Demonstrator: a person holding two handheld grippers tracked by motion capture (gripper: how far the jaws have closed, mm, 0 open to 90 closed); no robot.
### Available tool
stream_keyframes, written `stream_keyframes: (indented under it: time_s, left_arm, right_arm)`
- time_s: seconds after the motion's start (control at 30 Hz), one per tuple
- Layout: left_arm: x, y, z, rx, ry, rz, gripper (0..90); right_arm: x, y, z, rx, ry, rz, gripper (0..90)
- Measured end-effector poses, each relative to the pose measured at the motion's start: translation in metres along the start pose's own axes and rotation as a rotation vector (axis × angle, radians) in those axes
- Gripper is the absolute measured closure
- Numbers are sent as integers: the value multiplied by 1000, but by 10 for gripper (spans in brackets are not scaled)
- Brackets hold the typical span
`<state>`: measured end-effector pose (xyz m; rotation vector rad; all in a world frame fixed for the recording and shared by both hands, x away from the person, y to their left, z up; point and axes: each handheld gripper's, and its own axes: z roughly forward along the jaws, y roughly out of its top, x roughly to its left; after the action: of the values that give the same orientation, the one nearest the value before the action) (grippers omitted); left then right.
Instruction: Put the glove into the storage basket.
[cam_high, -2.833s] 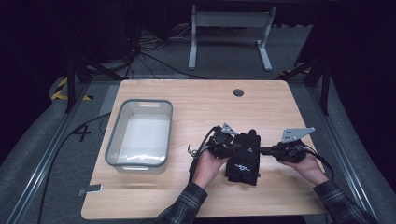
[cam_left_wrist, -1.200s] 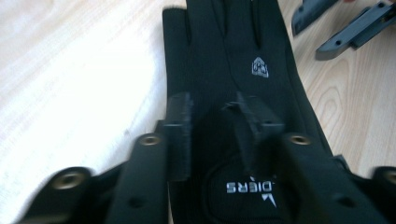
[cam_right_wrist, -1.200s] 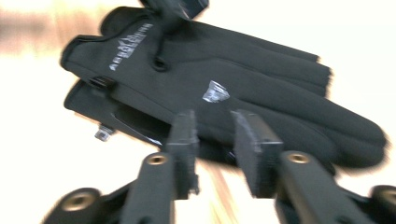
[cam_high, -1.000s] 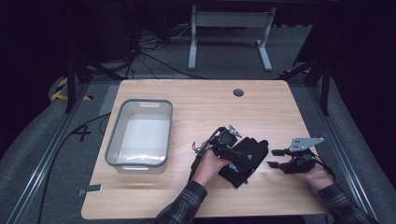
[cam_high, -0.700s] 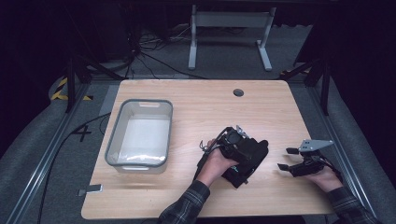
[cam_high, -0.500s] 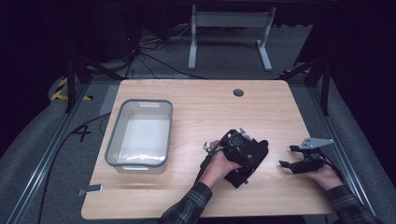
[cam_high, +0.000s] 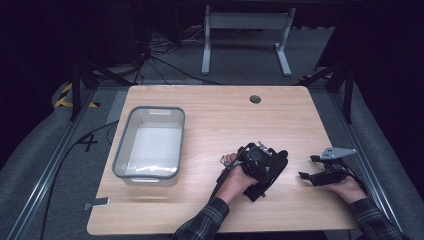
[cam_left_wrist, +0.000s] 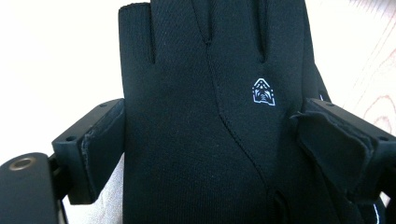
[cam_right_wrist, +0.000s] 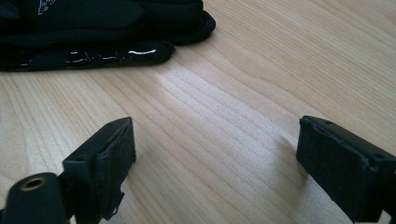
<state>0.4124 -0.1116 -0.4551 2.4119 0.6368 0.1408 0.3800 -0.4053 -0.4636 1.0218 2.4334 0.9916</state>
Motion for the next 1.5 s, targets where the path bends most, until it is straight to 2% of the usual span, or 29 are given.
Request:
stream_keyframes:
  time_s: [0.17, 0.4, 0.7, 0.83, 1.0, 1.1, 1.13, 1.17, 1.23, 1.37, 1.5]
  left_arm:
    - [1, -2, 0, -5, -18, -14, 150]
    - [0, -3, -3, -11, -25, 1, 250]
    - [0, -3, -7, -5, -68, 16, 449]
    - [1, -3, -8, -6, -92, 11, 553]
    - [2, -3, -9, -4, -114, -3, 631]
    - [2, -2, -10, -1, -114, -1, 656]
    - [3, -2, -11, 3, -126, -12, 662]
    - [4, -2, -11, -12, -134, -27, 667]
    - [5, -1, -13, -9, -148, -37, 675]
    - [4, 3, -22, 7, -148, -22, 680]
    - [4, 8, -34, -7, -142, -25, 682]
  right_arm:
    - [0, 0, 0, -1, 2, -1, 121]
    - [0, 0, 1, -3, 3, -3, 108]
    - [1, -1, 1, -2, 5, -6, 98]
    - [1, -1, 1, -3, 4, -6, 98]
    - [1, -1, 1, -3, 4, -6, 98]
    - [1, -1, 1, -3, 5, -7, 97]
    - [1, -1, 1, -3, 5, -7, 97]
    - [1, -1, 1, -4, 5, -7, 97]
    - [1, -1, 1, -5, 6, -8, 97]
    - [1, -1, 1, -6, 7, -8, 97]
    - [1, -1, 1, -7, 6, -6, 97]
